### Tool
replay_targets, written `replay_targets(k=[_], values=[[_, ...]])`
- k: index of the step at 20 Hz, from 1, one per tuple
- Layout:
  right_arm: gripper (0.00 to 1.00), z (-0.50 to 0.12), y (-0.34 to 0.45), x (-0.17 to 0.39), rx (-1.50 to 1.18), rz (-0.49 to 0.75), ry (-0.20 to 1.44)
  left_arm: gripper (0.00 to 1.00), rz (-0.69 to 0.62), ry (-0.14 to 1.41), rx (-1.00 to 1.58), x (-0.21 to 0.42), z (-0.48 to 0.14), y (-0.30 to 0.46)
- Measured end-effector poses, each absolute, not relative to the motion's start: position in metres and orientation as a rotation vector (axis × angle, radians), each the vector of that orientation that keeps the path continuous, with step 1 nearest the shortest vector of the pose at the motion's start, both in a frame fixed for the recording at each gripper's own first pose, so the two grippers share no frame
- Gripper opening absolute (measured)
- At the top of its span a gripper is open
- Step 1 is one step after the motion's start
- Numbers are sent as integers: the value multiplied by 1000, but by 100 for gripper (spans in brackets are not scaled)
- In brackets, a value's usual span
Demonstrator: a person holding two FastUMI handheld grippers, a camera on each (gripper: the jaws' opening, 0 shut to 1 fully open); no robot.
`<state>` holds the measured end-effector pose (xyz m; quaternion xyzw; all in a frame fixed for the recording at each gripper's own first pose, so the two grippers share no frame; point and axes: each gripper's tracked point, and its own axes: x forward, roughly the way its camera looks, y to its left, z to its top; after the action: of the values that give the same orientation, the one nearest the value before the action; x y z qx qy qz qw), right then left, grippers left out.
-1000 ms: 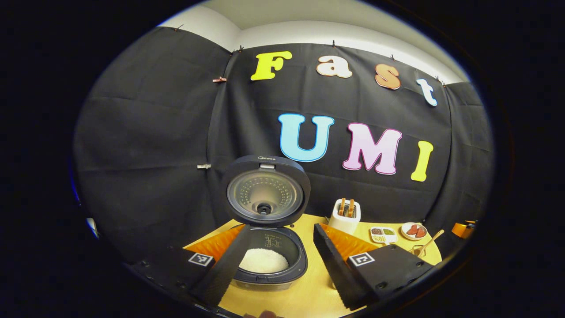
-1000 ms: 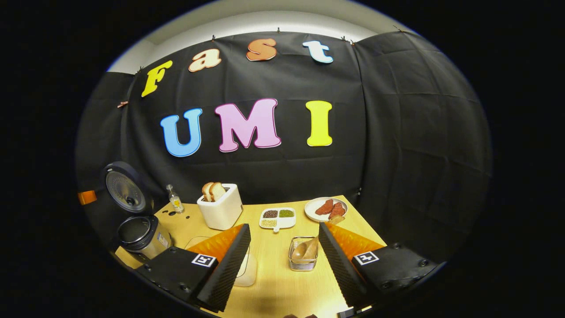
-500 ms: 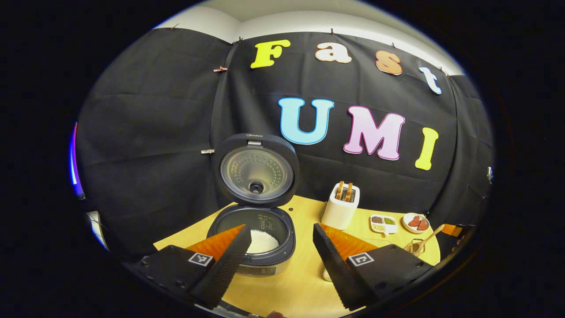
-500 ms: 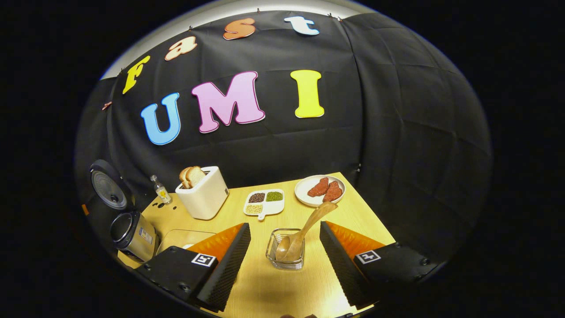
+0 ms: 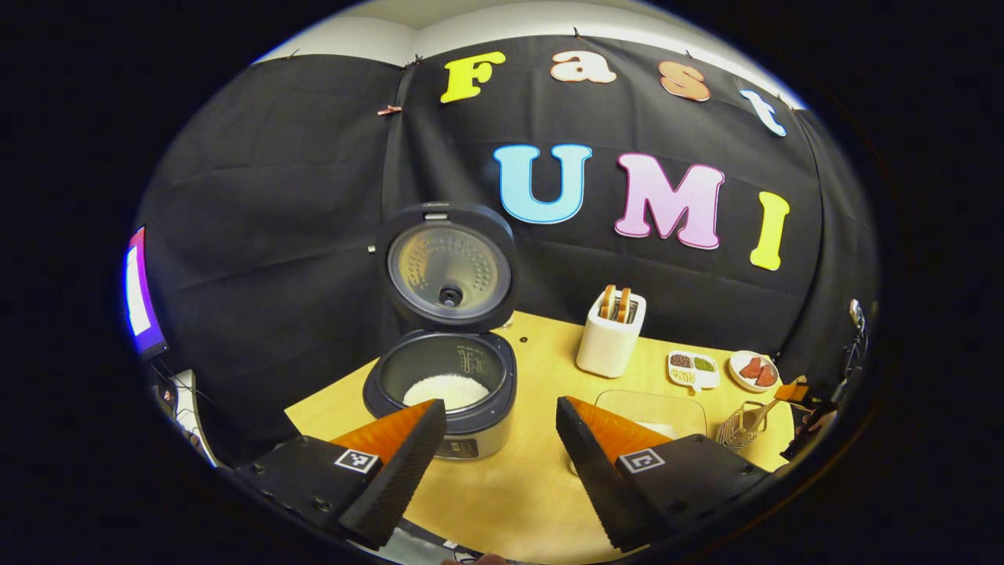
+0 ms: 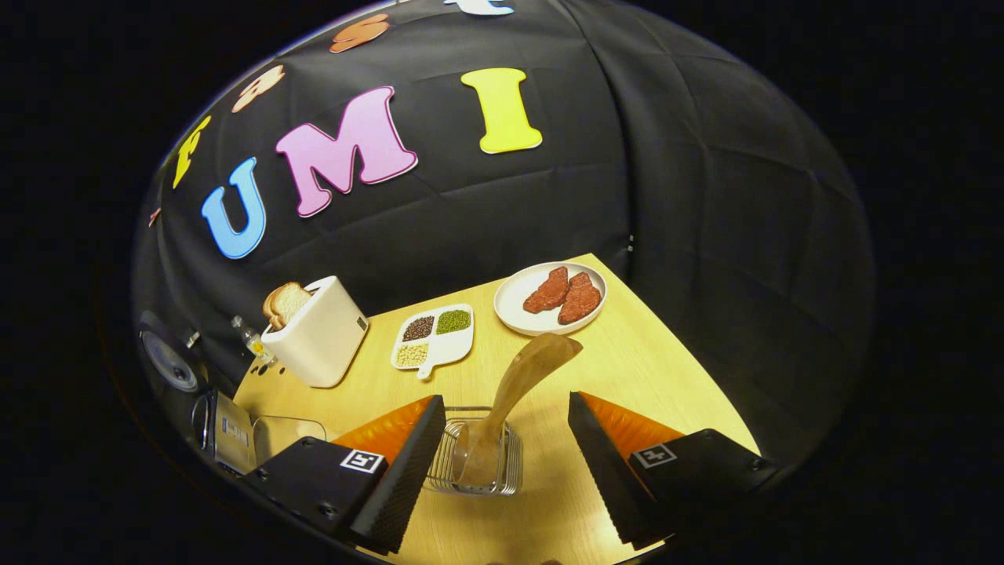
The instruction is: Close the left gripper, press the button to open the rice cooker; take a wooden spoon from the chopstick holder with the right hand, scoop a spoonful of rice and pour it into the rice cooker, then put the wooden spoon back into the chopstick holder.
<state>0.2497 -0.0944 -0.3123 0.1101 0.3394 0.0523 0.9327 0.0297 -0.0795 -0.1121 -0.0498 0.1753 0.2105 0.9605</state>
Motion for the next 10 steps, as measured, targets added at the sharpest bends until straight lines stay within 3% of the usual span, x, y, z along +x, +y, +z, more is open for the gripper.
replay_targets(k=[4, 5, 6, 7, 9, 10], values=[[97, -332, -92, 271, 259, 92, 707, 95, 378, 385, -90, 37, -121, -105], [87, -335, -89, 273, 276, 92, 713, 95, 367, 394, -81, 38, -125, -111], [91, -338, -89, 277, 293, 81, 723, 95, 354, 402, -74, 39, -127, -116], [73, -341, -89, 277, 317, 69, 739, 95, 341, 408, -70, 40, -131, -122], [57, -346, -80, 275, 380, 71, 780, 96, 299, 428, -88, 43, -138, -137], [57, -350, -80, 274, 396, 66, 794, 96, 283, 433, -99, 44, -140, -144]])
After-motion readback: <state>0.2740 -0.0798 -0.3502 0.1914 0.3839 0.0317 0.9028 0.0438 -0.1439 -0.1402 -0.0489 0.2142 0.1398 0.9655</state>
